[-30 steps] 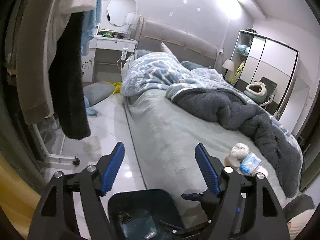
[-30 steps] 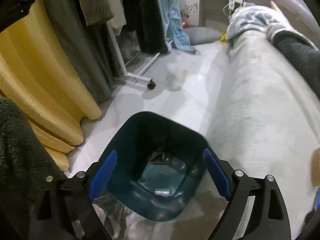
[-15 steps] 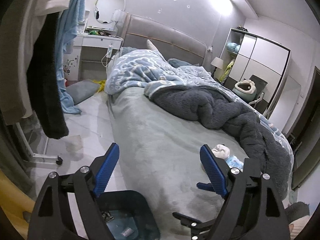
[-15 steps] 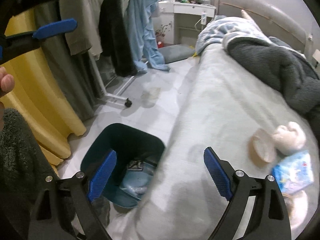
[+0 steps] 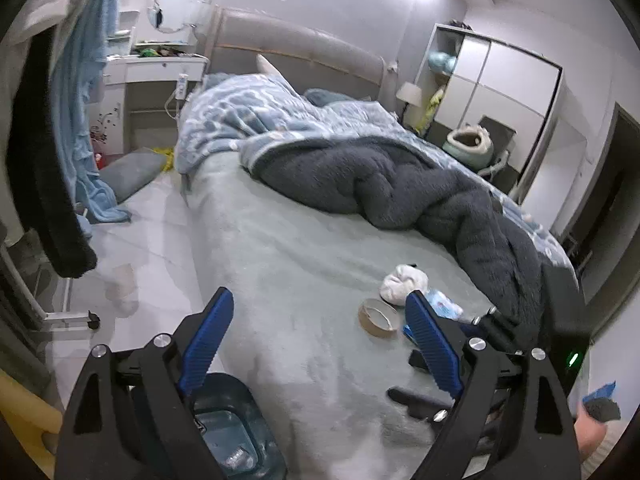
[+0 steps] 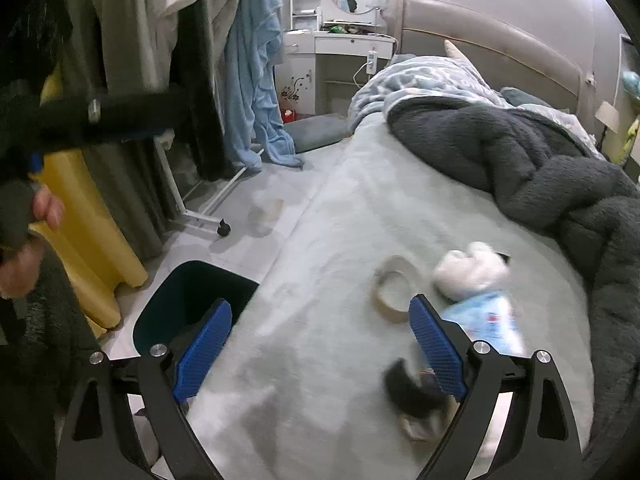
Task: Collect trash
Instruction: 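Move both tools back to the bed and grasp the brown tape roll with the left tool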
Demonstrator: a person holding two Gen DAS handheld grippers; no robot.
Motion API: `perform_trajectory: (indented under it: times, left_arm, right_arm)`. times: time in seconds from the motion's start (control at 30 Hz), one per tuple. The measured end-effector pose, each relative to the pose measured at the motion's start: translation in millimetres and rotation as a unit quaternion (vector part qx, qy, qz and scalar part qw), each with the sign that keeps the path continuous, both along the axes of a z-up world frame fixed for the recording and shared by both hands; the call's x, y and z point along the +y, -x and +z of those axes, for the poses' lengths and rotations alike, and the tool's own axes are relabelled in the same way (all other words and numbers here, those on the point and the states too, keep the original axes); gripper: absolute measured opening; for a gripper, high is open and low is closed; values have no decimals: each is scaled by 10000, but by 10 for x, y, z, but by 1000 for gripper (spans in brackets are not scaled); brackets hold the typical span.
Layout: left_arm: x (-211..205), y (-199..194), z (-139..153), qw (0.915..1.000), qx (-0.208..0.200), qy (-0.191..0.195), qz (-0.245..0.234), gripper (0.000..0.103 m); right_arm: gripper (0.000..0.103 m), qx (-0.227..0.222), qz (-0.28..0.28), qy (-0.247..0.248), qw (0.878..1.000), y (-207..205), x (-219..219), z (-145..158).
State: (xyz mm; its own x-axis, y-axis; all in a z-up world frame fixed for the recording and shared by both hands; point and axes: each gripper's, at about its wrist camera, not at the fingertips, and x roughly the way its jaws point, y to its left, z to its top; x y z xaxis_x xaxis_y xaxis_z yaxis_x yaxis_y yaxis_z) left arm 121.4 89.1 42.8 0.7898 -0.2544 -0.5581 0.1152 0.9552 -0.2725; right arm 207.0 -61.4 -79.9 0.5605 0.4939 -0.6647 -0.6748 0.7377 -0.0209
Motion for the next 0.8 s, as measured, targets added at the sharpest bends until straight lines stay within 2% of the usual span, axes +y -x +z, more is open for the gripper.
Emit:
perform_trajectory:
  times: [0.3, 0.57, 0.8]
  left_arm:
    - [-316, -280, -173, 9984, 452, 95, -338, 93]
    - [-616, -621, -428, 9951, 803, -108, -575, 93]
    - [-825, -832, -707, 9921, 1052, -212, -655, 93]
  right_arm:
    - [94, -63, -275, -182, 9994, -189, -692, 145]
    - [95, 102, -373, -85, 9992, -308, -1125, -50]
    - [96, 346, -329, 125, 9988, -406, -1270, -347]
